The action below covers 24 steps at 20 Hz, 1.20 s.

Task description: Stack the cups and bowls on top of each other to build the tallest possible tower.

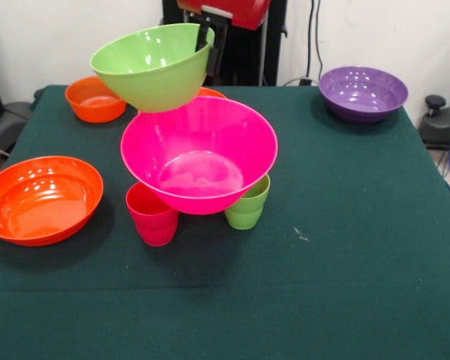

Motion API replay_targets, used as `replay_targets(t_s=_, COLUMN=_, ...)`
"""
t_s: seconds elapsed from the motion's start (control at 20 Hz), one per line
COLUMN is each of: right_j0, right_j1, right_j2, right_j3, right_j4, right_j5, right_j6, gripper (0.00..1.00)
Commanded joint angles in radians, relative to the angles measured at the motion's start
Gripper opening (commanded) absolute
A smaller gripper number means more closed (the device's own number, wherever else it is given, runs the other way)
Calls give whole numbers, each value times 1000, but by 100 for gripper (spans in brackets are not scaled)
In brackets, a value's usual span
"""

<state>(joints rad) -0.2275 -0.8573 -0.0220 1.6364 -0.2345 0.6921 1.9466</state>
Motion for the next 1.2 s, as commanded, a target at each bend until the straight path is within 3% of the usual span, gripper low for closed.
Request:
replay_targets(t_s=0.05, right_j0=25, right_j1=48, right_j2=16, right_j3=-51, right_j4=26, right_j5=-22, right_j6=159, gripper=0)
replay_targets(t_s=1.2, right_j0=111, right_j1=123, right_j2=-51, right_j3=-79, right_j4=85, right_j5=-96, right_j6=233, gripper=0)
